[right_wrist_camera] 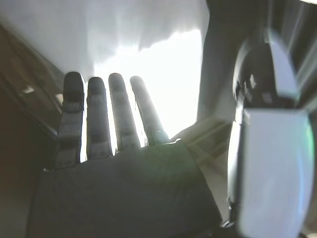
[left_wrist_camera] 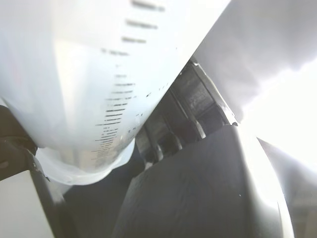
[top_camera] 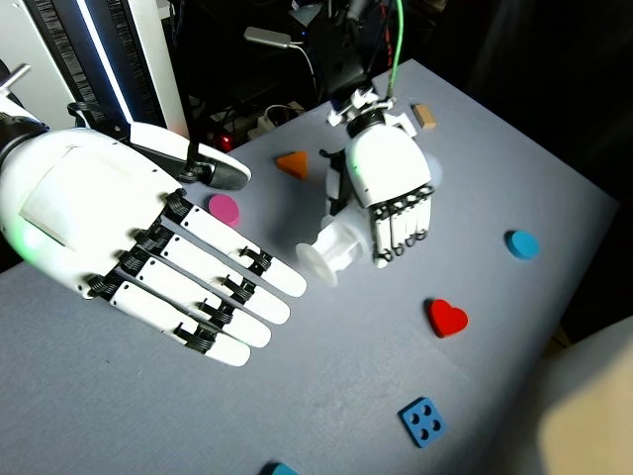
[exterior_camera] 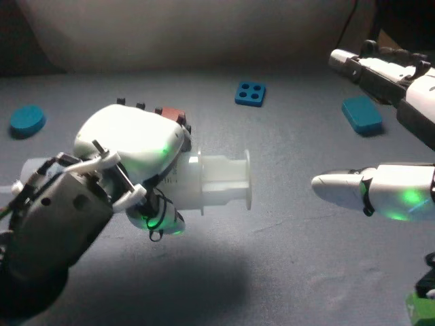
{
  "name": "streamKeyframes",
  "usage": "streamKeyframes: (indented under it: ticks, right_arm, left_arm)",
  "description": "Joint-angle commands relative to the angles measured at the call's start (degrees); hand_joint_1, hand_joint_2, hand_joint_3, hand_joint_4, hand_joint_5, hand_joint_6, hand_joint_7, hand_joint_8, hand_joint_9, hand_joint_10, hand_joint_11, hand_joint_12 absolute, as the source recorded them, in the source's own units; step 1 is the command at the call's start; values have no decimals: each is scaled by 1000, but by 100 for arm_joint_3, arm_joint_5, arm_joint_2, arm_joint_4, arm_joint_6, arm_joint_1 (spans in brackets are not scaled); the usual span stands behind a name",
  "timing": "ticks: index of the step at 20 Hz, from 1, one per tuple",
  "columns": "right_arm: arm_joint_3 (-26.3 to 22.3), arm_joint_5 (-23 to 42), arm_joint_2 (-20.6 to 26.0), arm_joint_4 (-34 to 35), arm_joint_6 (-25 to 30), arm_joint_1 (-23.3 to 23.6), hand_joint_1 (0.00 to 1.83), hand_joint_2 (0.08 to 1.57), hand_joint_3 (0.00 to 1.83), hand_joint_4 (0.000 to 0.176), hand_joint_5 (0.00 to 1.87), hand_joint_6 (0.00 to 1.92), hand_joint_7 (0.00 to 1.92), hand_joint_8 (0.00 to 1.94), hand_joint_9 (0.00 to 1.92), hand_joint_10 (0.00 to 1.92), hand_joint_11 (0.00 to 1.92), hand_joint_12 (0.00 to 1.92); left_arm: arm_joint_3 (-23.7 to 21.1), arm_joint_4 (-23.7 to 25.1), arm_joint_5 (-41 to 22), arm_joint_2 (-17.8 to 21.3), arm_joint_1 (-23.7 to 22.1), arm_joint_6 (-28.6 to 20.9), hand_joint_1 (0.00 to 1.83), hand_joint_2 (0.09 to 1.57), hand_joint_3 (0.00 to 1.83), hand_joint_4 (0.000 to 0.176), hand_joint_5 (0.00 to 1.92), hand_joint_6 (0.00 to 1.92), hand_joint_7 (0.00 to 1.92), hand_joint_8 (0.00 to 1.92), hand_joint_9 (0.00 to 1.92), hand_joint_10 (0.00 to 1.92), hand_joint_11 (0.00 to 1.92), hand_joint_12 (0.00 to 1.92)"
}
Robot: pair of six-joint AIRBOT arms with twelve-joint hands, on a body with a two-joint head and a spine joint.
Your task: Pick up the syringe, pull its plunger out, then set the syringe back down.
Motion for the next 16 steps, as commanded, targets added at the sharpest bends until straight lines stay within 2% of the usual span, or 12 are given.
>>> streamKeyframes:
  ticks: [1,2,4,8,9,12,14,16]
  right_arm:
    - [36,490,18,-538,369,34,908,956,4,0,137,8,193,7,162,10,0,429]
    - [85,567,29,-797,916,-2,925,967,7,0,155,12,205,9,173,11,0,436]
    - [111,776,81,-1115,1588,-70,977,969,2,0,197,13,238,8,202,10,0,556]
    - [119,488,164,-1231,1899,-127,1060,952,0,0,253,9,301,7,257,11,0,676]
    - [252,213,1,-1234,2146,14,1087,950,0,0,278,8,336,7,301,14,0,754]
    - [463,199,-259,-1234,2147,87,1110,952,0,0,306,12,362,10,328,17,0,788]
    - [661,244,-480,-1234,2167,112,1141,959,1,0,331,4,407,12,363,17,0,831]
    - [870,249,-691,-1233,2236,160,1145,961,1,0,337,2,418,8,375,15,0,849]
  left_arm:
    - [31,455,-321,40,-116,4,1264,1047,0,0,1209,479,1090,967,1014,791,904,1156]
    - [28,455,-280,87,-211,4,1361,1068,0,0,1139,571,1060,953,946,1098,900,1167]
    - [11,517,-169,159,-405,4,1383,1078,1,0,1103,623,1042,971,919,1192,893,1179]
    - [-7,533,101,194,-750,104,1385,1080,0,0,1094,633,1033,980,920,1201,880,1181]
    - [-80,569,208,232,-927,145,1385,1080,0,0,1095,648,1031,974,923,1196,881,1183]
    - [-164,571,224,292,-1021,143,1383,1085,1,0,1064,681,1032,981,917,1210,898,1182]
    - [-225,572,232,342,-1078,143,1380,1086,0,0,1154,601,972,1024,893,1226,894,1184]
    - [-253,572,232,371,-1126,135,1382,1085,0,0,1132,600,994,1019,902,1223,888,1181]
